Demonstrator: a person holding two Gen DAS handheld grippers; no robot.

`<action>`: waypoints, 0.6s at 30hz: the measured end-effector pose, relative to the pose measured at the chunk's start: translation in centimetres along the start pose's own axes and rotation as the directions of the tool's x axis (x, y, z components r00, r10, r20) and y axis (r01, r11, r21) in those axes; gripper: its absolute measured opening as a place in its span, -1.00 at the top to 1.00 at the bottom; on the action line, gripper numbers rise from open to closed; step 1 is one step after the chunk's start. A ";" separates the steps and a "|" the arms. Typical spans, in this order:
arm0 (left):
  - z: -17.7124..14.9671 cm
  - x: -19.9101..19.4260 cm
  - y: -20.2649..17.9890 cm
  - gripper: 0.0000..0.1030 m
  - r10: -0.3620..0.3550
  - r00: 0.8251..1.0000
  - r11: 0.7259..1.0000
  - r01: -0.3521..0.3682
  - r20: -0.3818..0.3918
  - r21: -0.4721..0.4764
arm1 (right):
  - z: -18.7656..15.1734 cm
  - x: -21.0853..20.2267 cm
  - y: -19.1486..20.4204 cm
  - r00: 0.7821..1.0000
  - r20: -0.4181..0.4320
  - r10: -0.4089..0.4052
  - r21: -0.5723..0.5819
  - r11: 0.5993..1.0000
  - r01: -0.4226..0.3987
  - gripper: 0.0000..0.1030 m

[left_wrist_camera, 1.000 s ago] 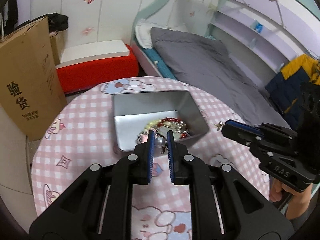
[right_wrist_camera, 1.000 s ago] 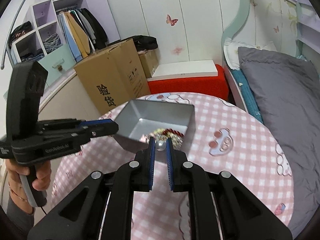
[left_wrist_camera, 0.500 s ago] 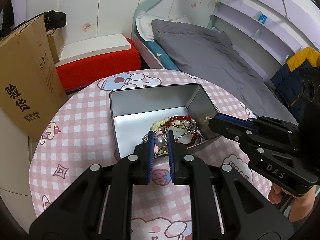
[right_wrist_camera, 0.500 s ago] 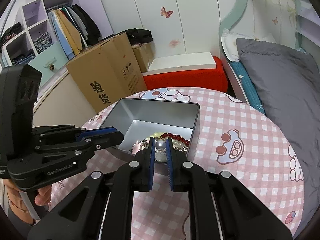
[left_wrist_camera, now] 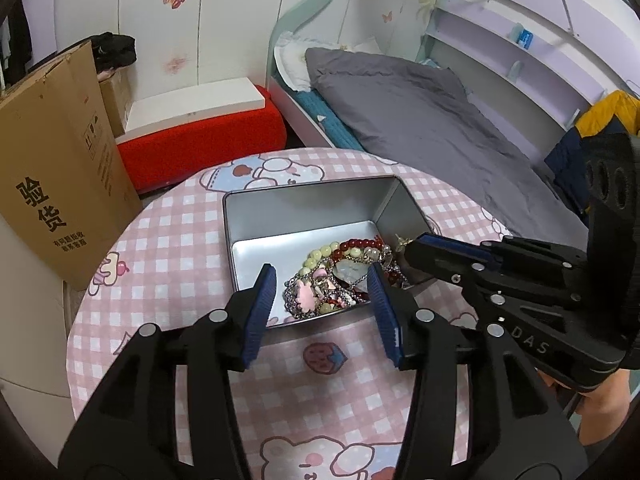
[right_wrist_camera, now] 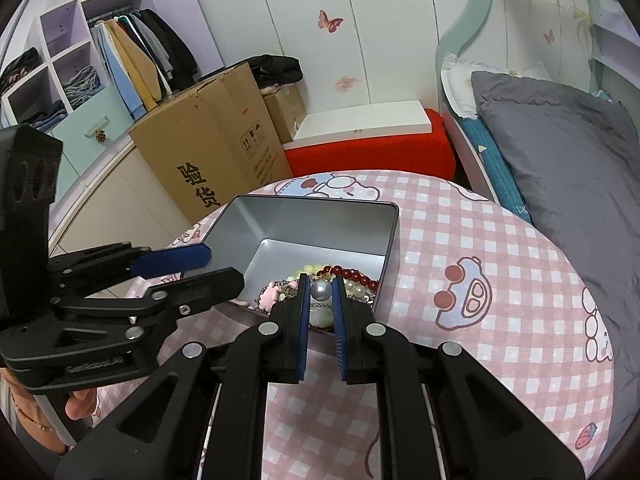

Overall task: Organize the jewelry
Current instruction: 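Lower the pearl earring into the grey box and open the right gripper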

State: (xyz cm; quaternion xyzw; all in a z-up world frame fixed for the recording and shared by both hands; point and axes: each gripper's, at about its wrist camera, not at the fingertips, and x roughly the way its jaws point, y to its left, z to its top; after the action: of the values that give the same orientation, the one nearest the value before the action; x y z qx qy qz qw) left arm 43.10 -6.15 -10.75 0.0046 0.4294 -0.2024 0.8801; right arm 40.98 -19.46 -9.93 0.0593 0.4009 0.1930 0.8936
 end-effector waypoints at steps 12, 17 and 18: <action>-0.4 -1.7 -0.1 -0.09 0.036 0.999 0.999 -0.036 0.030 0.007 | 0.1 -1.3 -0.6 0.999 0.038 0.037 0.039 0.998 -0.038 0.77; -1.1 -3.4 -0.5 -0.26 0.101 0.992 0.995 -0.103 0.075 0.019 | 0.1 -3.1 -0.4 0.997 0.067 0.028 0.050 0.998 -0.031 0.75; -1.4 -4.0 -0.6 -0.27 0.117 0.989 0.993 -0.120 0.090 0.022 | 0.0 -3.7 -0.3 0.997 0.077 0.026 0.049 0.998 -0.030 0.70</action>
State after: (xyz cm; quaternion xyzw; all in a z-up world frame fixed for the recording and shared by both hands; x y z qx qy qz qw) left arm 39.66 -5.07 -8.48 0.0331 0.3860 -0.1556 0.9087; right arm 38.84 -21.15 -7.46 0.0948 0.3702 0.1931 0.9037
